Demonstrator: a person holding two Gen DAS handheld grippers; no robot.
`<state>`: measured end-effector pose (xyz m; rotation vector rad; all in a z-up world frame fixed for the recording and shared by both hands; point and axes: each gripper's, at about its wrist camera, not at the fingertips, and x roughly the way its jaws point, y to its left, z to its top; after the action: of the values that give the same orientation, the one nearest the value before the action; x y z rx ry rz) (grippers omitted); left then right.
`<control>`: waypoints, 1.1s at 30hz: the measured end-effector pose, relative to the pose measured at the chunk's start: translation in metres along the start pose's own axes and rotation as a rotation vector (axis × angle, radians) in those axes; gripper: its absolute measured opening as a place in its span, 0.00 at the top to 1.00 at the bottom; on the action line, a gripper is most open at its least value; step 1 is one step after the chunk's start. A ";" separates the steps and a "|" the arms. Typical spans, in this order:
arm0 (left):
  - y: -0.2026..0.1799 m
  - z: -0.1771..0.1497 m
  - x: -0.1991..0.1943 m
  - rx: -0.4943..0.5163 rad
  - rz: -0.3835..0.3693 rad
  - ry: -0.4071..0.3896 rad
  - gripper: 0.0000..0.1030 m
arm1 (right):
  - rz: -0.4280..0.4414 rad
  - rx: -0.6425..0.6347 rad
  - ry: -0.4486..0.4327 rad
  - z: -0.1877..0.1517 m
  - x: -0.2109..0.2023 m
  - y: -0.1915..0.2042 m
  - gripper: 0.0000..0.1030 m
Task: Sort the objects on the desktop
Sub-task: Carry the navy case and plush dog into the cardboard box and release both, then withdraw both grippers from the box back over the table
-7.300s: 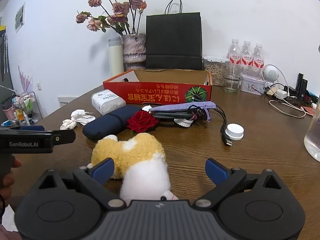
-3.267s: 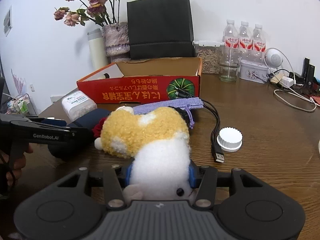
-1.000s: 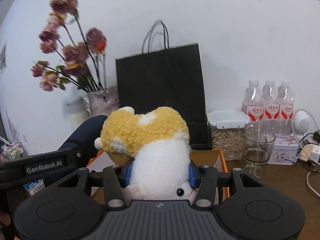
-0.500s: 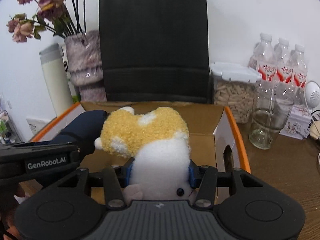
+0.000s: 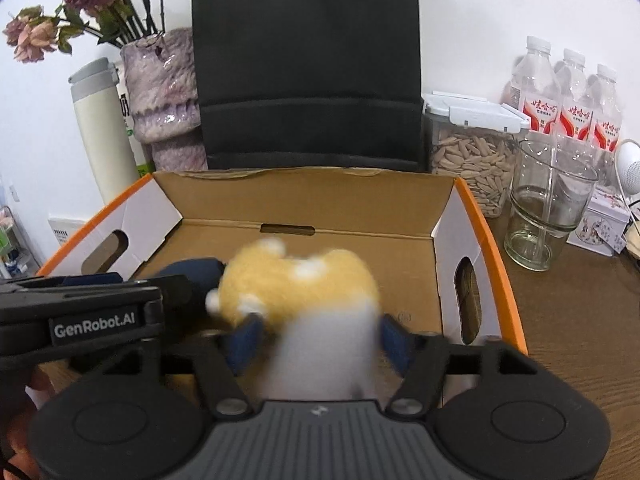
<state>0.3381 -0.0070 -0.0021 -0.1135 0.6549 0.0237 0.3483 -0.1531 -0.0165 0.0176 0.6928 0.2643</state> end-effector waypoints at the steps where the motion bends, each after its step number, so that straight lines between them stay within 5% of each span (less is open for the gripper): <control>1: 0.000 0.001 -0.001 0.000 0.005 -0.006 0.10 | 0.015 0.004 0.008 0.001 0.000 0.000 0.15; 3: -0.001 0.002 -0.004 0.000 0.017 -0.022 0.00 | 0.026 0.005 0.017 0.002 -0.002 0.002 0.11; 17: -0.001 0.008 -0.022 -0.015 0.029 -0.071 0.00 | 0.016 -0.007 -0.045 0.010 -0.026 0.007 0.03; 33: 0.002 0.008 -0.103 -0.049 -0.021 -0.325 0.00 | 0.027 -0.051 -0.220 0.009 -0.100 0.016 0.02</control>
<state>0.2605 -0.0028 0.0666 -0.1600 0.3286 0.0369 0.2764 -0.1620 0.0546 0.0072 0.4675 0.3009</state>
